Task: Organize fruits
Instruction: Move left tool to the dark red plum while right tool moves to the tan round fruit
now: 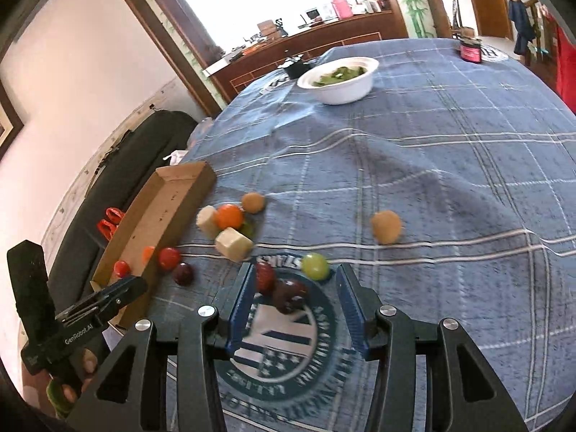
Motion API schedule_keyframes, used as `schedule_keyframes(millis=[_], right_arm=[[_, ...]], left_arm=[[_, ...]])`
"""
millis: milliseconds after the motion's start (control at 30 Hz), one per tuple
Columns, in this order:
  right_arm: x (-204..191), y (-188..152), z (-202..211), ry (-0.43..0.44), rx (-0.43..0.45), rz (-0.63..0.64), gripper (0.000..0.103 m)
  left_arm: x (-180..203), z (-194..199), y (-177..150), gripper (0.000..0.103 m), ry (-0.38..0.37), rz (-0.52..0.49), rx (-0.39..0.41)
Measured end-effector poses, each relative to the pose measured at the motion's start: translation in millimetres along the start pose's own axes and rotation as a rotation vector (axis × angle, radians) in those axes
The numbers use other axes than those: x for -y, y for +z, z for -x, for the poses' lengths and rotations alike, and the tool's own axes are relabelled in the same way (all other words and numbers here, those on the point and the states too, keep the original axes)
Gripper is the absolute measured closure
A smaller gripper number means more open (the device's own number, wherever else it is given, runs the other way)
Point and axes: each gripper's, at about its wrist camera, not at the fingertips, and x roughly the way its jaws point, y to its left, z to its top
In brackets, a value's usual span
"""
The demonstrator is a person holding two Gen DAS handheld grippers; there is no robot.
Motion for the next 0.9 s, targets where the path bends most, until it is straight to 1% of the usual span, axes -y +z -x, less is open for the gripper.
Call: schedule_keyframes(millis=[267, 467, 733, 900], right_arm=[[19.6, -1.3, 11.1, -0.036, 0.016, -0.017, 0.054], [25.7, 2.0, 13.2, -0.054, 0.018, -0.008, 0.054], [29.3, 5.0, 5.1, -0.065, 0.004, -0.002, 0.054], [30.4, 6.8, 1.0, -0.079, -0.002, 0.007, 0.054]], left_arm=[[18.7, -0.4, -6.4, 0.061, 0.012, -0.039, -0.012], [19.9, -6.6, -7.1, 0.061, 0.019, -0.040, -0.031], [23.1, -14.8, -3.0, 0.061, 0.029, -0.052, -0.046], [21.2, -24.1, 0.3, 0.061, 0.057, -0.052, -0.067]])
